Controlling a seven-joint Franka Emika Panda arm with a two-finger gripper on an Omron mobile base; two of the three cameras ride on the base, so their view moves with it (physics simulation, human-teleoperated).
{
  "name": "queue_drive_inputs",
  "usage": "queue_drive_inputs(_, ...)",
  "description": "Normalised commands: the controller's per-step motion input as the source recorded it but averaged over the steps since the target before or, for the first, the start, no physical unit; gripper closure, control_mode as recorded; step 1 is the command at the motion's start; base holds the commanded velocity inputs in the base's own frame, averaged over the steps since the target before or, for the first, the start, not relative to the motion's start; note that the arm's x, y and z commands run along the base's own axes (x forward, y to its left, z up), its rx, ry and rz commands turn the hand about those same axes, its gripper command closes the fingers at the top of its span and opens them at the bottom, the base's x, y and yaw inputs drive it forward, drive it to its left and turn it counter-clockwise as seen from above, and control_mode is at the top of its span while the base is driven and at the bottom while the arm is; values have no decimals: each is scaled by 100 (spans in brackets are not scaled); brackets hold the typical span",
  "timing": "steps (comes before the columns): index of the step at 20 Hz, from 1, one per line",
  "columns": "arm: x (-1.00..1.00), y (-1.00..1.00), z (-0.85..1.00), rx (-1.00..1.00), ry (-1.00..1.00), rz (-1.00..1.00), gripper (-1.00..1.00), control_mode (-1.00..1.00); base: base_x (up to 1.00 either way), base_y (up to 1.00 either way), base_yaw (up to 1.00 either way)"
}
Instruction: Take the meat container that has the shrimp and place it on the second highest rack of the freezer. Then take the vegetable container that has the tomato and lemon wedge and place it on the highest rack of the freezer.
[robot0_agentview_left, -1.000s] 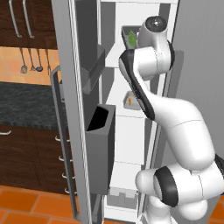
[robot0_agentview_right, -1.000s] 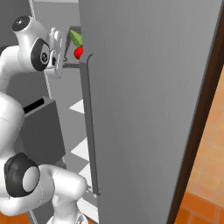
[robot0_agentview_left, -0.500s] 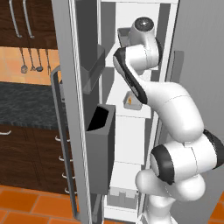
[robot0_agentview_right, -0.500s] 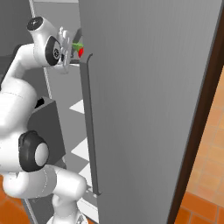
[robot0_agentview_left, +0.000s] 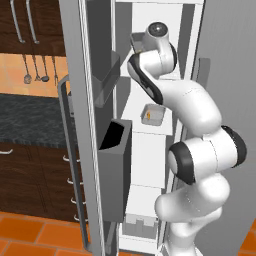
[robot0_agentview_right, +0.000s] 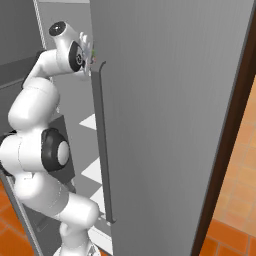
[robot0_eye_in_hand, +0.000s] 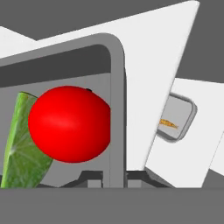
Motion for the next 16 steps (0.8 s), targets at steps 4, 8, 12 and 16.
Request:
queue_drive_inputs(4, 62, 0, -29, 0, 0, 0, 100, -100, 0, 0, 0)
queue_drive_inputs(8, 61, 0, -26, 0, 0, 0, 100, -100, 0, 0, 0)
queue_drive_inputs(12, 64, -1, -14, 0, 0, 0, 100, -100, 0, 0, 0)
queue_drive_inputs(16, 38, 0, -13, 0, 0, 1, 100, -100, 0, 0, 0)
